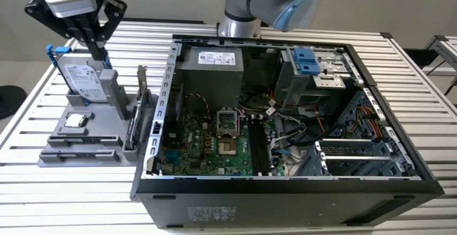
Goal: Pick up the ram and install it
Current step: 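Reach for the ram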
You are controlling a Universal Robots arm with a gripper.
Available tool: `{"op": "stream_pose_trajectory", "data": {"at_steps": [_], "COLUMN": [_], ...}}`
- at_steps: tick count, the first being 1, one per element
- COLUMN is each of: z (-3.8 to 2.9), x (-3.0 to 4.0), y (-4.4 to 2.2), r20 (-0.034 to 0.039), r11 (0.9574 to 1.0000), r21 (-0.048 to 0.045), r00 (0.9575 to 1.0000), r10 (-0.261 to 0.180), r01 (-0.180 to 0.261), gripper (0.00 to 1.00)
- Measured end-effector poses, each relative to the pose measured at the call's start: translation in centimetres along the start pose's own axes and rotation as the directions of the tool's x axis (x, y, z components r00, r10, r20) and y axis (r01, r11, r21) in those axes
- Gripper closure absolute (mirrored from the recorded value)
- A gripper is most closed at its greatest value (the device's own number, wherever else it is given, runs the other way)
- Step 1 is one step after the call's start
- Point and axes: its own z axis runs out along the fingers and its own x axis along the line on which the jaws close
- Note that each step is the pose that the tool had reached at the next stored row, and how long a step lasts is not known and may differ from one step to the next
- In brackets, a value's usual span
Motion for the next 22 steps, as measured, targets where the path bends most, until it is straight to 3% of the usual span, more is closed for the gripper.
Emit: {"op": "stream_pose_trajectory", "data": {"at_steps": [22], "z": [-0.10], "x": [3.78], "y": [-0.57], "r20": [-0.0002], "r11": [1.0000], "r21": [0.0000], "r00": [1.0000], "r10": [-0.002], "r01": [0.002], "gripper": [1.00]}}
